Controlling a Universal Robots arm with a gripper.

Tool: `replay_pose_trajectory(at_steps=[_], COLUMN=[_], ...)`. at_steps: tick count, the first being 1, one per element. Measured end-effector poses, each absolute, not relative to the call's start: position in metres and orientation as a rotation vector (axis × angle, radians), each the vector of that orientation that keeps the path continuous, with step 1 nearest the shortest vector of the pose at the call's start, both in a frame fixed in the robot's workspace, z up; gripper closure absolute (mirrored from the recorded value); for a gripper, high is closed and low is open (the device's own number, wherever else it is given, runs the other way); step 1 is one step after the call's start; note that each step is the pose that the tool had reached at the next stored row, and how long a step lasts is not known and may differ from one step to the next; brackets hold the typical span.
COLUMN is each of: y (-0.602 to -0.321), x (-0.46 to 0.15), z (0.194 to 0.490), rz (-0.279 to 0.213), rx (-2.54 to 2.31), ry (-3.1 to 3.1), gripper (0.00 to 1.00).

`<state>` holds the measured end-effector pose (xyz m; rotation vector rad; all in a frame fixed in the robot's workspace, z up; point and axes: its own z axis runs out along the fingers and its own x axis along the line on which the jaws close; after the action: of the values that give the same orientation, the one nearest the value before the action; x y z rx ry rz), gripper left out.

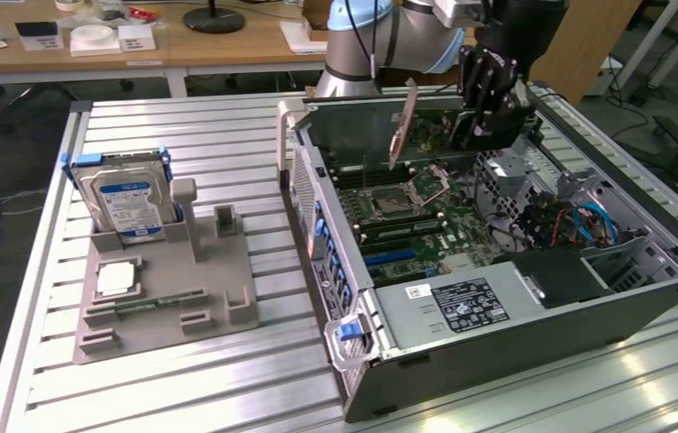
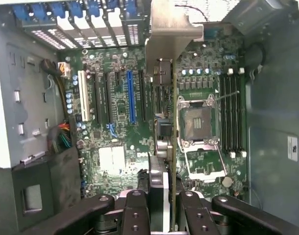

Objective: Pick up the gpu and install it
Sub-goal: 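Insert the gpu into the slot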

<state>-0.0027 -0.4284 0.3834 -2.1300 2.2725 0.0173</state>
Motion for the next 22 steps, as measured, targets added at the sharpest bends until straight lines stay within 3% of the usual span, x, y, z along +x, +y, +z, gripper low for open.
replay_pose_trajectory(at_steps=[22], y=[-0.4285], x=[-0.0039], z=[0.3769], rz=[0.010], rx=[-2.289], ry=[2.104], gripper=[0.72])
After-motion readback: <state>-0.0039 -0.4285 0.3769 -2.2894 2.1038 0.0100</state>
